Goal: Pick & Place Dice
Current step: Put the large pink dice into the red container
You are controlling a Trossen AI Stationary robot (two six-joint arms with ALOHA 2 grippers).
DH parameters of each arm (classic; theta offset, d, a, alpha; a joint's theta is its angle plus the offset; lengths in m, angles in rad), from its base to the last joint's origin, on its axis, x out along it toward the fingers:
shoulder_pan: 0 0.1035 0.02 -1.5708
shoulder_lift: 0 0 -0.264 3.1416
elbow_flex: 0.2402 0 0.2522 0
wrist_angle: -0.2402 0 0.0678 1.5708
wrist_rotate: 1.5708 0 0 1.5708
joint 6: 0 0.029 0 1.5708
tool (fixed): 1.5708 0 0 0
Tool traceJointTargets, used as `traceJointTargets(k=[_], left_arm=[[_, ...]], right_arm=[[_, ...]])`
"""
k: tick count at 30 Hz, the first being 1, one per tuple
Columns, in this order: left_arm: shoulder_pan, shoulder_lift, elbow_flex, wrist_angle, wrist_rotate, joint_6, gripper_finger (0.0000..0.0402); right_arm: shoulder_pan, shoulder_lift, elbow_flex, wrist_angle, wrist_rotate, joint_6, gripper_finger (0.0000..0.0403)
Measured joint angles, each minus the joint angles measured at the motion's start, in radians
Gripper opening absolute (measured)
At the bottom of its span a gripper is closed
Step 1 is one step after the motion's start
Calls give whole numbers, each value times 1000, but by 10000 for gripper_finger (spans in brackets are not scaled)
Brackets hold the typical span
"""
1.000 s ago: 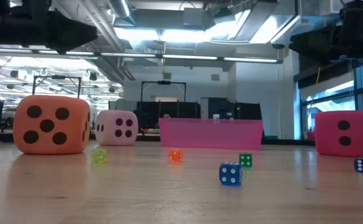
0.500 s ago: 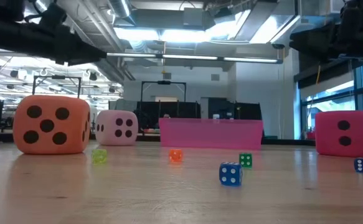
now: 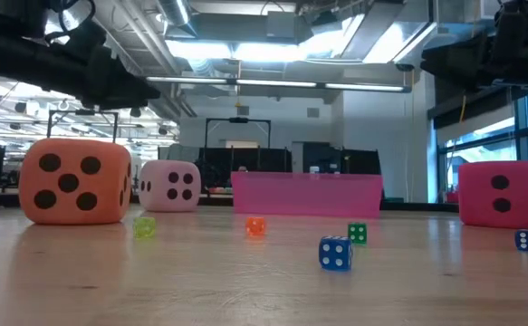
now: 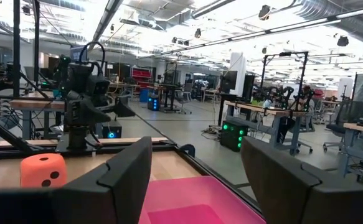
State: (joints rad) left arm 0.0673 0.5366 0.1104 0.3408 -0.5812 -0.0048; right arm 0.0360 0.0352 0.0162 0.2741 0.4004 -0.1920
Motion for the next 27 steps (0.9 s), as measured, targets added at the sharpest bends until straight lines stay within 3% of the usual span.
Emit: traceJointTargets(k=[8,14,21,27], left_arm=[[0,139,0,54,-26,-70,400],[23,253,2,189,-26,-11,400],[125,355,2,208,141,-125,400],[183,422,2,219,150,-127,400]], right_arm=[[0,0,0,0,0,0,247],[0,0,0,0,0,0,247],[0,0,0,0,0,0,247],[0,0,0,0,1,-1,247]])
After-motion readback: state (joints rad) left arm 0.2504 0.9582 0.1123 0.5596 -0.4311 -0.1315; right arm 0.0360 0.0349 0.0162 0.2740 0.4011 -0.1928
